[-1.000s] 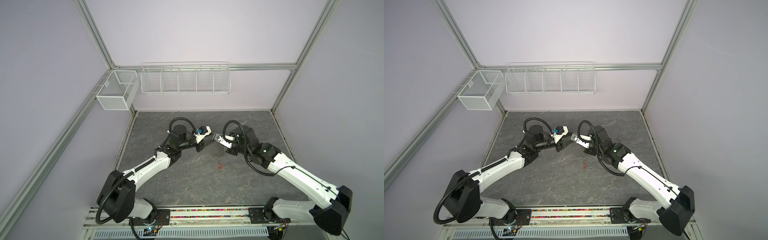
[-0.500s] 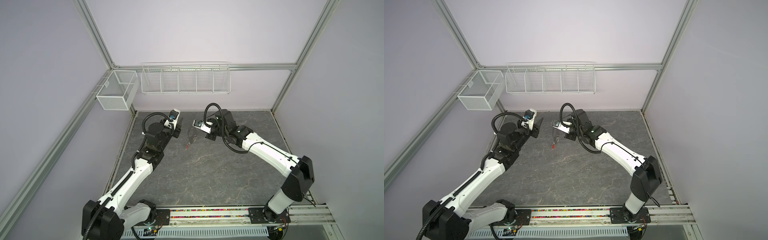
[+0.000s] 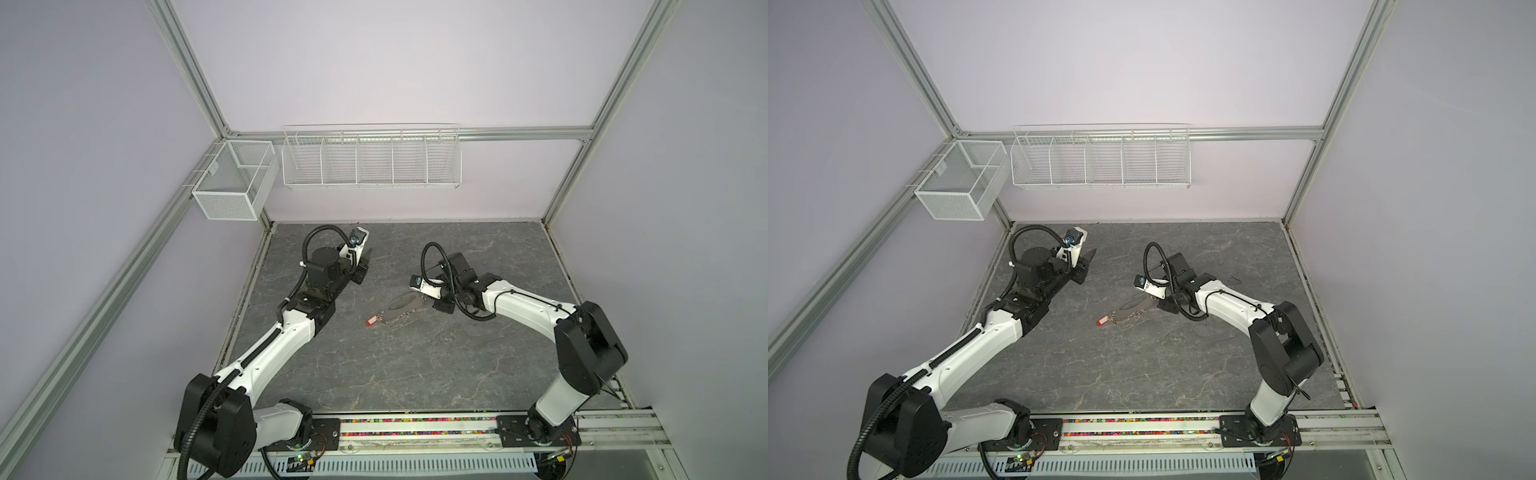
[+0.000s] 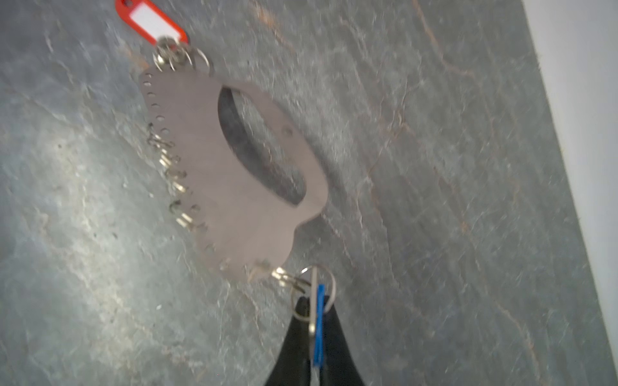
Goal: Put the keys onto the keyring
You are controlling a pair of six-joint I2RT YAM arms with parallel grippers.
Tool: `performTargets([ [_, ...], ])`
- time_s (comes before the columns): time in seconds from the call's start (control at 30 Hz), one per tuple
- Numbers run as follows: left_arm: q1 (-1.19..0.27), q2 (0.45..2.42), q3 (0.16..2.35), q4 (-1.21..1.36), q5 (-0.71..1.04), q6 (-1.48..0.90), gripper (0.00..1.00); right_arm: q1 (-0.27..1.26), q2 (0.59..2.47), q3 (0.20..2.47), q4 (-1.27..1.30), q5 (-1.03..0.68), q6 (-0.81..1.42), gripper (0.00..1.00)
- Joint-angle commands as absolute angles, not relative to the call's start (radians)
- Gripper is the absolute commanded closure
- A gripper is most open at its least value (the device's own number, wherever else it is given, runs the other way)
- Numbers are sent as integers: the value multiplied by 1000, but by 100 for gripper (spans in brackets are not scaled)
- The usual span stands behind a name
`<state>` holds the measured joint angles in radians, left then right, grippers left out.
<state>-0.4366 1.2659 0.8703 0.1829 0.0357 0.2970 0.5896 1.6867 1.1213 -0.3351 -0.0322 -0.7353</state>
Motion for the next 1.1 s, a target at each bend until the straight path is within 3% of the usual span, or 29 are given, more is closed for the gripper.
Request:
performTargets([
  [0.0, -434, 1290, 875, 207, 68, 272, 54, 554, 1668, 1104, -442, 10, -766, 93],
  [0.47, -437, 1376, 877, 268, 109, 247, 53, 462, 1684, 963, -465, 156, -814, 89],
  [0.6, -441, 1375, 876, 253, 107, 238, 52, 430, 1630, 937, -471, 180, -806, 81],
  [0.63, -440, 1372, 872, 246, 104, 240, 52, 424, 1614, 929, -473, 188, -806, 77],
  [0.77, -440, 1350, 846, 245, 67, 248, 45, 393, 1547, 900, -475, 236, -795, 38],
  [0.8, -440, 1345, 840, 243, 59, 250, 44, 379, 1527, 895, -471, 244, -787, 33],
  [0.93, -439, 1316, 806, 256, -51, 256, 42, 303, 1419, 892, -425, 254, -710, 27],
  [1.0, -434, 1306, 776, 289, -136, 242, 40, 252, 1369, 892, -374, 187, -631, 8],
  [1.07, -428, 1289, 736, 319, -247, 218, 39, 187, 1317, 856, -264, 74, -519, 12],
])
